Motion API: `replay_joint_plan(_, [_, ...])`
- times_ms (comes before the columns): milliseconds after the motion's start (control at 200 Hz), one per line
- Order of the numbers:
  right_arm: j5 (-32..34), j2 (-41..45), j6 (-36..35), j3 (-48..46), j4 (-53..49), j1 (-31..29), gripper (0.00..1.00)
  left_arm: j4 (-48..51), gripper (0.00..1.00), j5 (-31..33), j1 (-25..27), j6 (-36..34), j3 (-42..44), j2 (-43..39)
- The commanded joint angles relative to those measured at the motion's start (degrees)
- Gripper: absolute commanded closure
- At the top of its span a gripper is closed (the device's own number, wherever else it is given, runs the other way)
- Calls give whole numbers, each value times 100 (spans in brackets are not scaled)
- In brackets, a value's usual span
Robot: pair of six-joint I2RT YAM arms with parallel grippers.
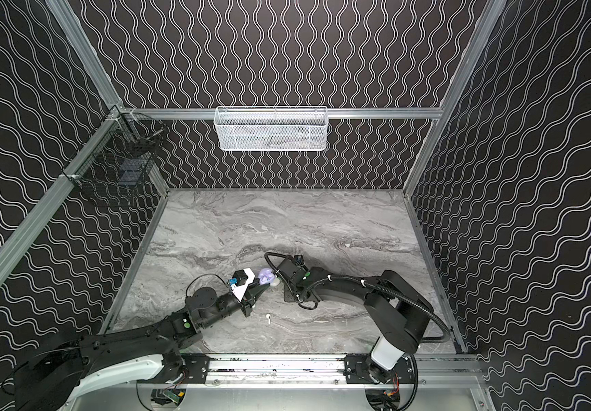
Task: Insert the wireless bluetooth earbuds into the charging case
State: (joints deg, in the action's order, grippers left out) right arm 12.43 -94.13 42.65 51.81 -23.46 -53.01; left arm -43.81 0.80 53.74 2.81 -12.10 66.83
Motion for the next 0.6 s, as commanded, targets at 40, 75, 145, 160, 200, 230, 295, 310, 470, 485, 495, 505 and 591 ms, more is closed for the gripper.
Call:
replay_joint_plan(40, [124,76,89,-39,144,-1,87,-185,100,-9,-3,-55,-56,1])
replay_joint_plan(75, [136,99,85,-48,140,-7,88,-189,100,-3,-3,-58,-56,5])
replay_joint_plan(145, [179,142,90,-48,140,-7,88,-193,100,-9,-3,-47,-56,13])
replay_joint_plan(160, [188,145,87,-48,140,-7,88,-197,100,-9,-3,-49,-56,14])
replay_joint_plan(200, [211,166,77,-40,133,-7,88,-198,100,-9,-3,-46,-49,15])
replay_joint_plan(230, [233,179,82,-40,132,-6,89,-198,100,-9,-3,-46,-56,15])
replay_joint_plan(295, [264,225,80,-56,160,-3,89,-189,100,-1,-3,-40,-56,10])
replay_joint_plan(310, [269,246,81,-64,177,-7,89,-189,100,-1,-3,-50,-56,14])
replay_joint_plan(470, [334,573,79,-274,464,-59,89,-206,100,-16,-3,-20,-56,18])
replay_joint_plan(485, [345,593,81,-283,473,-60,89,-208,100,-18,-3,-24,-56,19])
replay_joint_plan(495, [354,612,91,-285,474,-60,89,-211,100,-18,-3,-26,-62,22])
replay_joint_plan(505, [361,625,87,-290,470,-60,89,-210,100,-18,-3,-21,-64,23])
replay_joint_plan(591, [418,708,76,-323,507,-84,90,-215,100,-18,-3,-16,-64,45])
